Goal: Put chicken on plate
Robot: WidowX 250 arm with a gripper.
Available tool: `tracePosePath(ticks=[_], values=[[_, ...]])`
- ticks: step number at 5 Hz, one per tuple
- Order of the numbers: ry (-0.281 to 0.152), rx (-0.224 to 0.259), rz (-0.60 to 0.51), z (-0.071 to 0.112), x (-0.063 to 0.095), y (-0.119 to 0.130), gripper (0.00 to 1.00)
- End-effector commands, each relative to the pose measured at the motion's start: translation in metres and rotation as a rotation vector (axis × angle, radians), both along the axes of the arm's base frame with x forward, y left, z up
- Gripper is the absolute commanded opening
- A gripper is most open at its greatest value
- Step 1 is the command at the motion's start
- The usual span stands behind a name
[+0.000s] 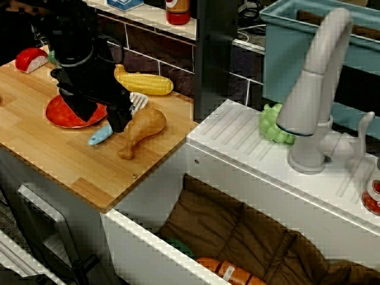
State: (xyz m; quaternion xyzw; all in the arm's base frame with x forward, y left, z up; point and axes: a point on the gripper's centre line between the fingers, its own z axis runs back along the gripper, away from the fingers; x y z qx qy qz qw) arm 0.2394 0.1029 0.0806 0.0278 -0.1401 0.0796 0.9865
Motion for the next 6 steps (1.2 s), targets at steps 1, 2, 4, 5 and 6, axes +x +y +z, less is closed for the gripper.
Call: tracePosePath(ticks=[1,2,4,5,6], values=[[0.0,0.0,0.0,0.0,0.0,0.0,1.0],[0.016,-0.019,0.014,-0.005,0.002,0.004,1.0],[0.024,-0.004,0.026,-0.018,0.006,0.011,1.0],[0.05,-0.031,0.036,-0.03,0.011,0.017,1.0],[0.06,-0.038,0.034,-0.04,0.016,0.009,1.0]])
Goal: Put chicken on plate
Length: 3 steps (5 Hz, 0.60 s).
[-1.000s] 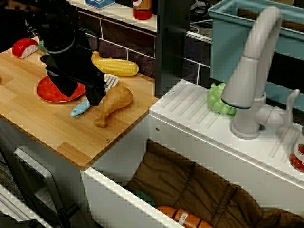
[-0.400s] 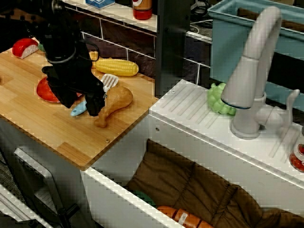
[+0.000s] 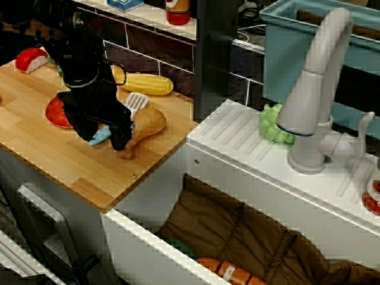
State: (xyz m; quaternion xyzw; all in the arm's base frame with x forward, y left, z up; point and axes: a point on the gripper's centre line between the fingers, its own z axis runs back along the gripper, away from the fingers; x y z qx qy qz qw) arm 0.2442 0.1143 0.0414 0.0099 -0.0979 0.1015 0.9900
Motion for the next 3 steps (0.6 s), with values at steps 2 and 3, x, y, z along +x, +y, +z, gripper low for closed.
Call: tracePosePath(ticks=[2,3], values=[[-0.068,-0.027,-0.112,0.007,-0.014,-0.034,1.0],[-0.078,-0.026,-0.133,0.007,-0.022,-0.037,1.0]])
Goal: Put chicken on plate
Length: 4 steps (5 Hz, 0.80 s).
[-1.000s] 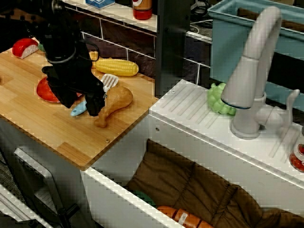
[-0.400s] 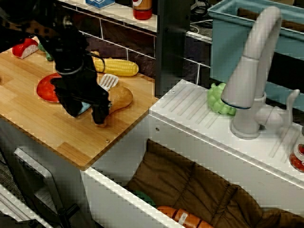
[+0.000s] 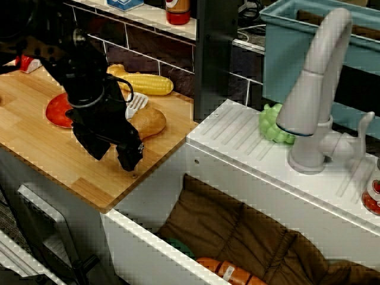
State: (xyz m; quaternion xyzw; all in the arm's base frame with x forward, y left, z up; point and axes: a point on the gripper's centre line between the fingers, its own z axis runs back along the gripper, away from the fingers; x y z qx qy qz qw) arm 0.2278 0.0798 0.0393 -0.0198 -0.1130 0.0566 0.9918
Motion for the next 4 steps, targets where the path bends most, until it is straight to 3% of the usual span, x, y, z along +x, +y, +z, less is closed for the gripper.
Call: tracePosePath(ticks=[1,3,4], values=[[-0.033,0.038,-0.003,-0.001,0.002,0.005,1.0],[-0.019,0.073,0.103,-0.01,0.029,0.02,1.0],[-0.016,0.068,0.11,-0.009,0.033,0.021,1.0]])
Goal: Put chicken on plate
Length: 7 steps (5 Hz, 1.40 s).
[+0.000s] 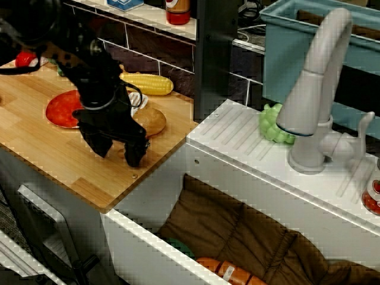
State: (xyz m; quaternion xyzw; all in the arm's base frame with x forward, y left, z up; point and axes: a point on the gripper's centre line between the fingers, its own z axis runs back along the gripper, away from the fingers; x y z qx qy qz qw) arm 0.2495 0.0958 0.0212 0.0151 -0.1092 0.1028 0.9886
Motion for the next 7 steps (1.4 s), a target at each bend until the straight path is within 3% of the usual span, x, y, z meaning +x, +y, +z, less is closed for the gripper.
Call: tracePosePath(ticks=[1,6,7], values=[[-0.03,0.003,0.011,0.01,0.012,0.006,1.0],[-0.006,0.026,0.009,-0.01,0.013,0.009,1.0],[-0.009,0.01,0.004,-0.01,0.012,0.009,0.0]])
